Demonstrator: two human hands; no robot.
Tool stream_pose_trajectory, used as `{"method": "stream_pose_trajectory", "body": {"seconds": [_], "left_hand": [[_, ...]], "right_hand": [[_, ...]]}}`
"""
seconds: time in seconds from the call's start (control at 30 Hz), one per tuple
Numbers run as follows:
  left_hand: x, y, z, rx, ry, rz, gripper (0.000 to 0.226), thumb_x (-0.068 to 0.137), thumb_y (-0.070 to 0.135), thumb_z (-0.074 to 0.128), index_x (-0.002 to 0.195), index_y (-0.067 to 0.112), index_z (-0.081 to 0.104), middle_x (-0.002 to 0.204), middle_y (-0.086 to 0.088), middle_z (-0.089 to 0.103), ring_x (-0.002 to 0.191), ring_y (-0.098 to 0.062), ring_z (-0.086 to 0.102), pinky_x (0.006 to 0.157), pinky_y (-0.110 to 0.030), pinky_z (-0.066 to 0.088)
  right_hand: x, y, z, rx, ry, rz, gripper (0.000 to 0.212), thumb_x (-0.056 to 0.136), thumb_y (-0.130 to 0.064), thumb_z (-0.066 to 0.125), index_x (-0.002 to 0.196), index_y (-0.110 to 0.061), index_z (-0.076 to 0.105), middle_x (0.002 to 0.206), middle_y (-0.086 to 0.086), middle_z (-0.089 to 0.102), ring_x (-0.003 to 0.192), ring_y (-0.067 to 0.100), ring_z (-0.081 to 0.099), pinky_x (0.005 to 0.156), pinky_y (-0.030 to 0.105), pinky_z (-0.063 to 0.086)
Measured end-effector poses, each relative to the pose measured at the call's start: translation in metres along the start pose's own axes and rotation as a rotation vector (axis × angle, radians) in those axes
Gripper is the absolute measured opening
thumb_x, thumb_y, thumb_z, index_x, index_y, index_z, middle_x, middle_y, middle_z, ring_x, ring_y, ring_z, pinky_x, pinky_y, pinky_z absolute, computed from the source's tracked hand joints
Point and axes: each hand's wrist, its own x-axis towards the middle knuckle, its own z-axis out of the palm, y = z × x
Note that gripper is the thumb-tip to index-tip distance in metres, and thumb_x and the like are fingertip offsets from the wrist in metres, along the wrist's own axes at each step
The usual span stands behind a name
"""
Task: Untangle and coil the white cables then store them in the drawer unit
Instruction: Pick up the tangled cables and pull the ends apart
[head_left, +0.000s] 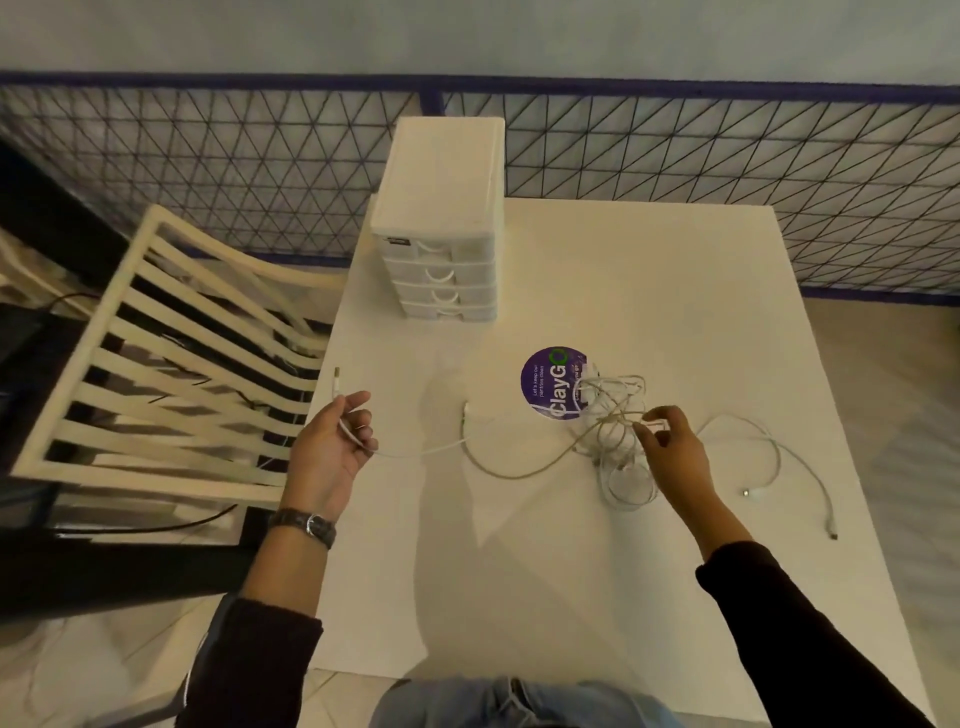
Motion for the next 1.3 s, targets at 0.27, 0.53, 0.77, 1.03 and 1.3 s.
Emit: {"method": "stream_pose_trajectory", "body": {"seconds": [0.27,0.53,0.77,1.03,1.3], "left_hand": [[0.007,-0.004,0.013,0.023,-0.001,-0.017,0.031,0.100,0.025,0.036,0.086,0.014,0.061,0.053,0.009,0.054,0.044,-0.002,0.047,0.046,-0.013,0.041],[0.005,-0.009,0.032,0.057,-0.043,-0.026,0.031,0.100,0.025,0.035,0.086,0.015,0.060,0.051,0.009,0.054,0.042,-0.002,0.043,0.042,-0.012,0.036],[-0.014,-0.019,0.051,0.120,-0.103,-0.055,0.033,0.099,0.027,0.037,0.081,0.012,0.060,0.051,0.008,0.053,0.037,-0.003,0.035,0.038,-0.013,0.030],[-0.037,-0.027,0.055,0.154,-0.183,-0.074,0.035,0.099,0.027,0.037,0.077,0.009,0.057,0.053,0.004,0.049,0.036,-0.003,0.030,0.038,-0.015,0.026],[-0.042,-0.020,0.050,0.161,-0.194,-0.012,0.047,0.099,0.024,0.039,0.066,0.016,0.071,0.056,0.005,0.053,0.041,-0.004,0.035,0.041,-0.015,0.032]], "right_hand": [[-0.003,0.006,-0.050,-0.043,0.152,-0.068,0.032,0.083,-0.002,0.061,0.113,-0.011,0.054,0.083,0.007,0.059,0.081,0.025,0.058,0.070,0.027,0.037],[-0.017,0.021,-0.033,-0.232,0.285,-0.091,0.033,0.081,-0.005,0.064,0.113,-0.010,0.058,0.124,0.013,0.051,0.115,0.033,0.048,0.095,0.040,0.041],[-0.021,-0.003,0.032,-0.458,-0.269,-0.497,0.022,0.087,-0.005,0.052,0.106,-0.007,0.064,0.110,0.009,0.063,0.097,0.029,0.060,0.080,0.034,0.049],[-0.007,-0.004,0.064,-0.553,-0.203,-0.291,0.029,0.084,0.008,0.041,0.107,0.005,0.058,0.118,0.020,0.054,0.106,0.036,0.051,0.088,0.039,0.044],[-0.028,0.003,0.056,-0.348,-0.163,-0.308,0.020,0.088,0.000,0.047,0.097,-0.002,0.066,0.104,0.014,0.064,0.098,0.030,0.058,0.078,0.026,0.040]]}}
